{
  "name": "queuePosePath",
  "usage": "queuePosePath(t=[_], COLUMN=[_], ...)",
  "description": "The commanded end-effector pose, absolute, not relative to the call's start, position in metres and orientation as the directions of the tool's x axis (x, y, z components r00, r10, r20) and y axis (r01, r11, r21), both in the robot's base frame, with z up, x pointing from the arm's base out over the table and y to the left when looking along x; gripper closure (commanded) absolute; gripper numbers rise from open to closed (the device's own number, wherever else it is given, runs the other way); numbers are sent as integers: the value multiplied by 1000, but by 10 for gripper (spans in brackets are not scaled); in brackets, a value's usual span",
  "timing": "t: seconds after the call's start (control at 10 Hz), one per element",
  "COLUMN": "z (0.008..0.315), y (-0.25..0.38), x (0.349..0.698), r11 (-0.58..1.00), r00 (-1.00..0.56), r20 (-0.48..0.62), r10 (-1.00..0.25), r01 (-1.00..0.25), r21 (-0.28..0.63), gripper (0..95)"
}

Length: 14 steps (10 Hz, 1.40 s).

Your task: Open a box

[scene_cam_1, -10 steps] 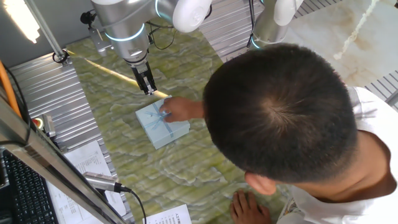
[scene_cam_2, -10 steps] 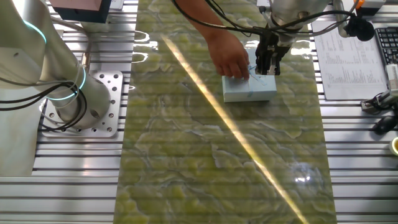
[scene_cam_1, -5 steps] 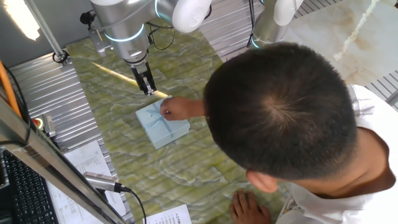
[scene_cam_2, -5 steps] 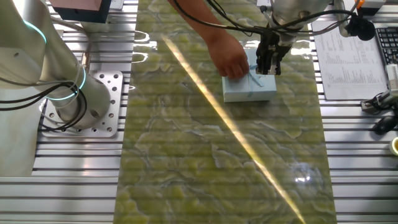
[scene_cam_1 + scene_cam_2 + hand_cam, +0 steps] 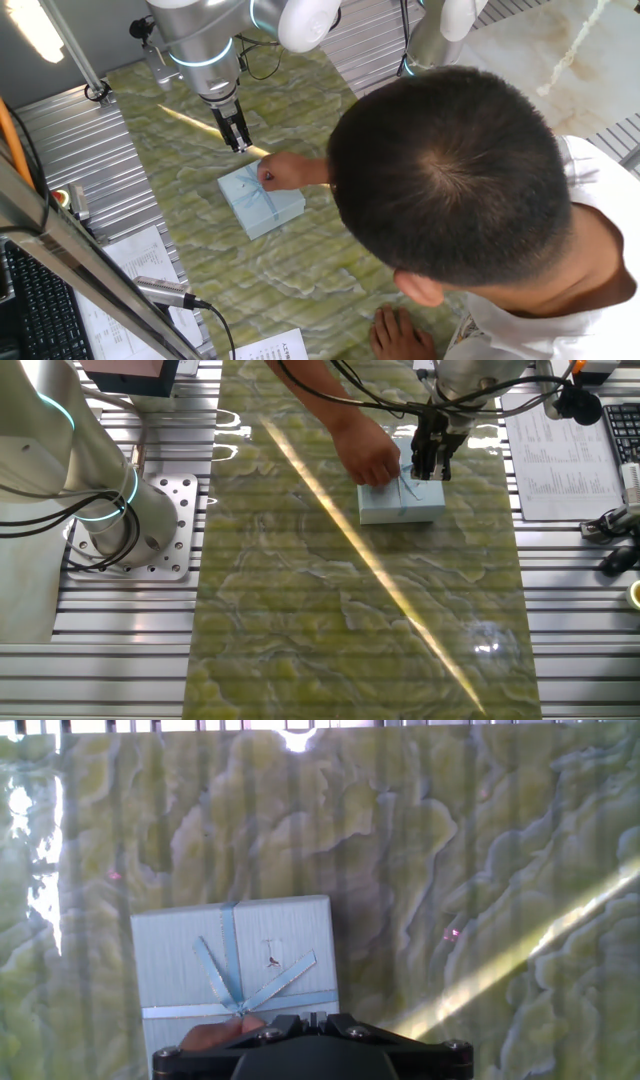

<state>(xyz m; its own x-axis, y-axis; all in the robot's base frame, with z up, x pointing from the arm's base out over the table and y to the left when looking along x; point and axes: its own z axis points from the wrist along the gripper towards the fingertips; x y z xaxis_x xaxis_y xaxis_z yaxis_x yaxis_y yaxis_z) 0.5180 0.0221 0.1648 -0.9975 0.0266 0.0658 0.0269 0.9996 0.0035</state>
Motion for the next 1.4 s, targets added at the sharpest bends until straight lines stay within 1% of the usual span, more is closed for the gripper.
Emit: queuePosePath(t=[0.1,0.9,1.4], z=[165,166,169], y=[22,22,26], x=[518,518,524], r11=[1000,1000,999], r00=[-997,-997,-997], r20=[66,65,66], r10=[27,29,36], r01=[28,29,37], r21=[3,3,5], gripper=[950,950,950])
